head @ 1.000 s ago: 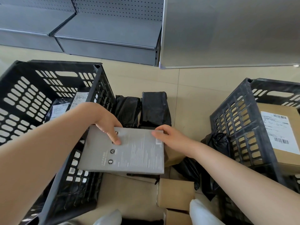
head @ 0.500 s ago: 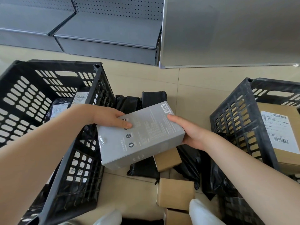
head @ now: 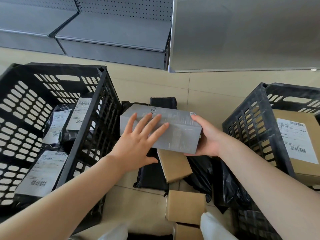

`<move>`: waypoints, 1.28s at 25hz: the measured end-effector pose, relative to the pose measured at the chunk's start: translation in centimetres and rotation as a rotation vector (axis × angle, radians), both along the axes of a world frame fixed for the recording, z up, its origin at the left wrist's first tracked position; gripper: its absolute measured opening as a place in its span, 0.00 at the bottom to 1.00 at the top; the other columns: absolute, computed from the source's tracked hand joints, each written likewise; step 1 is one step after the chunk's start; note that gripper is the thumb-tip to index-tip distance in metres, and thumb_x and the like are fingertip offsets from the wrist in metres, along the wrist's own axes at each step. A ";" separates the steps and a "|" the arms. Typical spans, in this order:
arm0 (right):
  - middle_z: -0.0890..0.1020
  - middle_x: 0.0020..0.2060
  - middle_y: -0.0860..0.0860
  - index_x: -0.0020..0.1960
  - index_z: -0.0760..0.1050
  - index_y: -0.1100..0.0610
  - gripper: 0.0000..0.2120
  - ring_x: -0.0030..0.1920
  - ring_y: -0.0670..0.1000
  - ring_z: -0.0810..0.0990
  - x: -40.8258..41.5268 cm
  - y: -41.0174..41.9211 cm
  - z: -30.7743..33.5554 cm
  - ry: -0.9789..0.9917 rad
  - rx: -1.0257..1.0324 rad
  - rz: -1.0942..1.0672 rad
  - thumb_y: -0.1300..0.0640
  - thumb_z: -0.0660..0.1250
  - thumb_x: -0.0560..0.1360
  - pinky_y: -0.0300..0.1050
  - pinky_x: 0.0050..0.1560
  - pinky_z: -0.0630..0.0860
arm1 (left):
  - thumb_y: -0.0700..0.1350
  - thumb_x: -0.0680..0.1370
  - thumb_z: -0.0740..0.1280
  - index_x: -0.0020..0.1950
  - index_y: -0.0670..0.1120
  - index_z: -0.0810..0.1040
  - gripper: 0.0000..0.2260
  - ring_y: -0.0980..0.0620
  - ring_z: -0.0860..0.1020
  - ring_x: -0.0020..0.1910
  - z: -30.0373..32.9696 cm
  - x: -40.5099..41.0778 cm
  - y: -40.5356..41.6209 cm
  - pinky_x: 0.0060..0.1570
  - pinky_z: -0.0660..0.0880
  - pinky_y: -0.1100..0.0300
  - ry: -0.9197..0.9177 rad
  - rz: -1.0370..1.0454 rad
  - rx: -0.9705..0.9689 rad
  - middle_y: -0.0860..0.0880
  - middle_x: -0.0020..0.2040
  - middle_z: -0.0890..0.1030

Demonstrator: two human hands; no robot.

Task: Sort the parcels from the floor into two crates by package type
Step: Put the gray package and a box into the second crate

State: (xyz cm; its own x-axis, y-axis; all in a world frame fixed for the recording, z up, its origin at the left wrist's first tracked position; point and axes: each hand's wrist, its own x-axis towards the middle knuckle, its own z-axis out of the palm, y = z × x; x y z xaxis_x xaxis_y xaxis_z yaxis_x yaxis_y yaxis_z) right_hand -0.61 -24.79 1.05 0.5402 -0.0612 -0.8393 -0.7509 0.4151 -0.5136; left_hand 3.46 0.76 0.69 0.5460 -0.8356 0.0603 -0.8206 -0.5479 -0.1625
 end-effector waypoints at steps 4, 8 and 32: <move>0.77 0.60 0.63 0.69 0.71 0.52 0.33 0.56 0.65 0.80 0.0 0.3 -0.1 0.027 0.037 0.003 0.34 0.70 0.71 0.69 0.51 0.79 | 0.55 0.66 0.78 0.79 0.46 0.57 0.48 0.38 0.69 0.71 -0.6 1.0 -0.2 0.71 0.59 0.32 -0.125 -0.012 -0.104 0.42 0.72 0.70; 0.75 0.62 0.64 0.70 0.67 0.55 0.37 0.59 0.66 0.80 0.3 -0.1 0.2 0.001 0.149 -0.057 0.33 0.69 0.72 0.67 0.55 0.79 | 0.52 0.68 0.74 0.77 0.46 0.61 0.41 0.39 0.72 0.66 -0.4 2.1 -0.2 0.68 0.63 0.35 -0.096 0.017 -0.175 0.43 0.69 0.72; 0.81 0.57 0.58 0.65 0.77 0.52 0.24 0.57 0.61 0.80 -0.7 0.3 -1.5 -0.384 0.098 0.033 0.44 0.73 0.72 0.67 0.65 0.74 | 0.54 0.81 0.63 0.54 0.46 0.82 0.14 0.48 0.86 0.35 5.5 3.0 0.6 0.30 0.80 0.59 1.672 0.933 -0.792 0.44 0.45 0.87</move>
State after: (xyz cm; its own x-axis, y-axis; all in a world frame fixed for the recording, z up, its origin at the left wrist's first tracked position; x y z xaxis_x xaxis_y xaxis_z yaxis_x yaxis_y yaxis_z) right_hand -1.35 -24.46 -0.45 0.8164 0.0318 -0.5767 -0.5256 0.4547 -0.7190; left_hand 6.47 1.37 6.23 0.5944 -0.3852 -0.7059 0.6102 -0.3558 0.7079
